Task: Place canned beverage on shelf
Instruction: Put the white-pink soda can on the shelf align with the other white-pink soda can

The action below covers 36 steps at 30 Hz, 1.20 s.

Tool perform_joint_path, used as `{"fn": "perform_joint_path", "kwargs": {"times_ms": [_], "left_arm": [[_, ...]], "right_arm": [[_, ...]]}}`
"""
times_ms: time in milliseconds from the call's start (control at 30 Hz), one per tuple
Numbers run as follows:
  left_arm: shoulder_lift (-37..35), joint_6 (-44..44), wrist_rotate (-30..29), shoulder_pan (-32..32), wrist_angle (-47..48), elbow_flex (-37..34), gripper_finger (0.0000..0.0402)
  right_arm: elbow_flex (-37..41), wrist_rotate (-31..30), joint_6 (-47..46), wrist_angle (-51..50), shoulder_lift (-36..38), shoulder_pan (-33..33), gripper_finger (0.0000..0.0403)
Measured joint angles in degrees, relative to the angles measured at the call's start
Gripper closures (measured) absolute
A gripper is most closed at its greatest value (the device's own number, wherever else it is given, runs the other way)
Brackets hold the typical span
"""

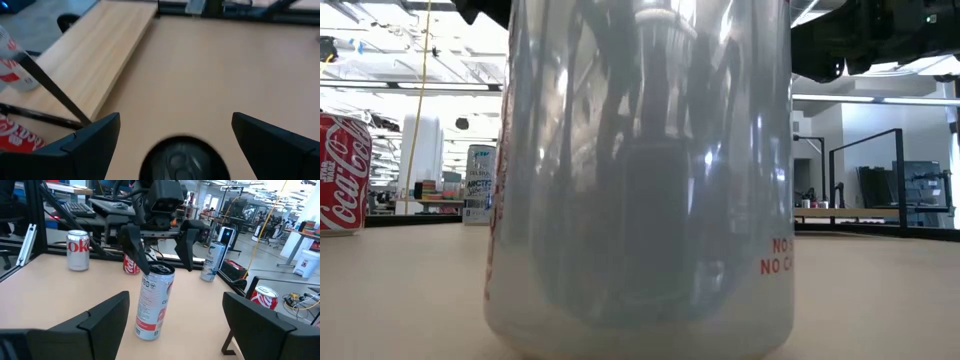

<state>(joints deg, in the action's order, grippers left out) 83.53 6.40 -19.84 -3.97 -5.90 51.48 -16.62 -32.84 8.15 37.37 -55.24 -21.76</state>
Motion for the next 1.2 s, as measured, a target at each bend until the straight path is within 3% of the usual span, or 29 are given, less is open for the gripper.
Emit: {"fn": "perform_joint_path", "kwargs": {"times_ms": [800, 1000, 1200], "left_arm": [[0.0, 1.8, 3.1, -0.7, 6.0, 0.0, 0.0037], [0.0, 0.6, 3.7, -1.3, 6.5, 0.0, 0.0066], [-0.1, -0.9, 7.2, -1.3, 6.4, 0.0, 0.0131]], "right_arm": [[0.0, 0.0, -0.2, -0.5, 0.0, 0.0, 0.0058], [0.0, 0.0, -0.3, -0.6, 0.0, 0.0, 0.0058], [0.0, 0.0, -0.9, -0.6, 0.0, 0.0, 0.0058]]}}
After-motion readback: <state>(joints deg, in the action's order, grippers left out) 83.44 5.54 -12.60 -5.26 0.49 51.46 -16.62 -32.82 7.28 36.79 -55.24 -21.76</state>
